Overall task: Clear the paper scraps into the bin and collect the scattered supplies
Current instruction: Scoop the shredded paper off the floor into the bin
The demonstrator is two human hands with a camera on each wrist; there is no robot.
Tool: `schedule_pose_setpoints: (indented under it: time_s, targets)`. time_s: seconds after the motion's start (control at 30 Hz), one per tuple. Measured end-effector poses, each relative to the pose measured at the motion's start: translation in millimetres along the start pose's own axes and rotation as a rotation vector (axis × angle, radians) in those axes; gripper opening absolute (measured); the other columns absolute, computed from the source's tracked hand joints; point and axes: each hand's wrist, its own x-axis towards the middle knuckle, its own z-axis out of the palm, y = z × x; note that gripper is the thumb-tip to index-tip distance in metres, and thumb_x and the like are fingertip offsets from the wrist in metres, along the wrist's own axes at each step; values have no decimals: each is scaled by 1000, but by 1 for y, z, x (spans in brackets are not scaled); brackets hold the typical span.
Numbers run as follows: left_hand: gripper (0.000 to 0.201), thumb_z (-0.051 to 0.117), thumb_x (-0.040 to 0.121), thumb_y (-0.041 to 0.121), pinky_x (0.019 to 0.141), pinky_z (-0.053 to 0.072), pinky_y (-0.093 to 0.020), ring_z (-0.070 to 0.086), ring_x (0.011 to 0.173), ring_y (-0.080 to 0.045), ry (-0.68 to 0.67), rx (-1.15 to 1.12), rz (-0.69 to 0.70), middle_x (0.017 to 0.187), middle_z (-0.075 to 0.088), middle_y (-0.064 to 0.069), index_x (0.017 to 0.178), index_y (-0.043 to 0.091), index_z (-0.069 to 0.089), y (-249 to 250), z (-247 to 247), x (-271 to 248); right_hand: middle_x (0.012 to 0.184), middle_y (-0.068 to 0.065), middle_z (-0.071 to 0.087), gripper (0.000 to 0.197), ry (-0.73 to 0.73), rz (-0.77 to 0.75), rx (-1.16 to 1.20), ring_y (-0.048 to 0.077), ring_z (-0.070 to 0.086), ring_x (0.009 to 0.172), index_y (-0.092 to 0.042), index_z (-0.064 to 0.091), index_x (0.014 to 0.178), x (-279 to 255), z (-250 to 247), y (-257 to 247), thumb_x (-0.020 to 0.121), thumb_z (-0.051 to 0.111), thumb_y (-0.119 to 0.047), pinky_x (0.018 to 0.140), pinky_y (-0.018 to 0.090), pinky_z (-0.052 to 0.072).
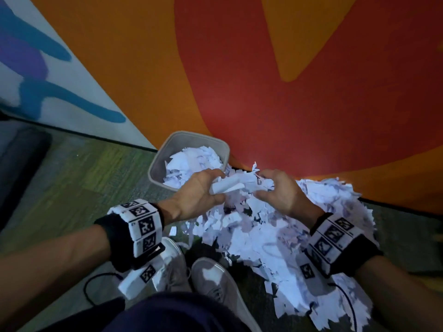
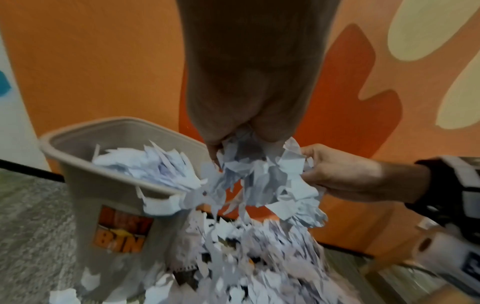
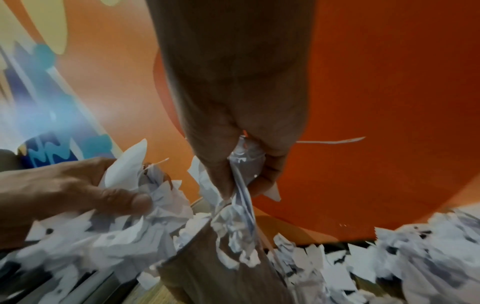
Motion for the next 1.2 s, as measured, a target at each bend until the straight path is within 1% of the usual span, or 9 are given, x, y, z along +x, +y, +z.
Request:
schedule_pose_setpoints:
  time_s: [0.1, 0.27, 0.4, 0.57, 0.67, 0.77, 0.93, 1.1, 1.2]
  targets:
    - [51, 68, 91, 35, 78, 55, -36, 66, 95, -24, 105, -33, -71, 120, 63, -6, 136, 18, 50, 2, -33, -7, 138, 1, 57, 54, 1, -36, -33, 19, 51, 128, -20, 57, 136, 8, -9, -31, 84, 73, -23, 95, 20, 34]
    - [61, 69, 92, 27, 80, 55, -40, 66, 96, -27, 282, -167, -209, 124, 64, -10, 145, 10, 45, -13, -73, -23, 136, 6, 55, 51, -8, -109, -96, 23, 49, 128, -24, 60, 131, 29, -13, -83, 82, 71, -18, 100, 26, 39]
    - [66, 66, 95, 22, 56, 42, -7, 52, 93, -11, 343, -224, -283, 142, 50, -11, 150, 6, 34, -28, -86, -30, 137, 9, 55, 52, -88, -151, -192, 26, 62, 111, -19, 58, 134, 45, -16, -112, 84, 69, -15, 92, 37, 54]
    - [62, 66, 95, 21, 51, 41, -6, 52, 74, -7, 348, -236, -346, 145, 50, -17, 147, 4, 37, -41, -91, -29, 129, 11, 64, 59, -191, -125, -245, 24, 69, 98, -12, 56, 135, 61, -19, -127, 80, 75, -15, 89, 42, 57]
    - [58, 67, 94, 18, 71, 48, -22, 58, 97, -21, 352, -244, -369, 141, 53, -18, 144, 3, 41, -41, -90, -25, 128, 10, 65, 58, -236, -103, -277, 25, 68, 106, -13, 56, 135, 69, -18, -133, 81, 75, -15, 92, 38, 56]
    - [61, 67, 94, 20, 67, 49, -22, 57, 93, -18, 327, -267, -387, 140, 54, -17, 146, 5, 39, -44, -85, -17, 130, 9, 63, 58, -245, -100, -256, 23, 68, 103, -11, 52, 138, 74, -7, -131, 84, 73, -11, 85, 32, 57]
    - [66, 67, 94, 24, 83, 54, -30, 63, 109, -29, 312, -275, -416, 142, 53, -18, 148, 5, 36, -48, -79, 0, 138, 8, 58, 50, -221, -132, -270, 24, 64, 110, -11, 58, 132, 77, 22, -99, 85, 72, -21, 85, 27, 52]
    - [64, 66, 94, 28, 80, 60, -41, 67, 93, -22, 337, -373, -438, 132, 59, -14, 147, 10, 36, -56, -70, 8, 113, -1, 68, 40, 9, -90, 17, 11, 67, 75, -15, 62, 124, 97, 32, -108, 86, 71, -20, 58, 18, 50]
    - [67, 69, 90, 39, 84, 58, -49, 66, 100, -28, 318, -461, -409, 130, 56, -6, 143, 18, 36, -62, -72, 6, 107, 1, 70, 37, 15, -85, 108, 10, 66, 74, -19, 61, 118, 100, 35, -118, 84, 74, -21, 58, 18, 49]
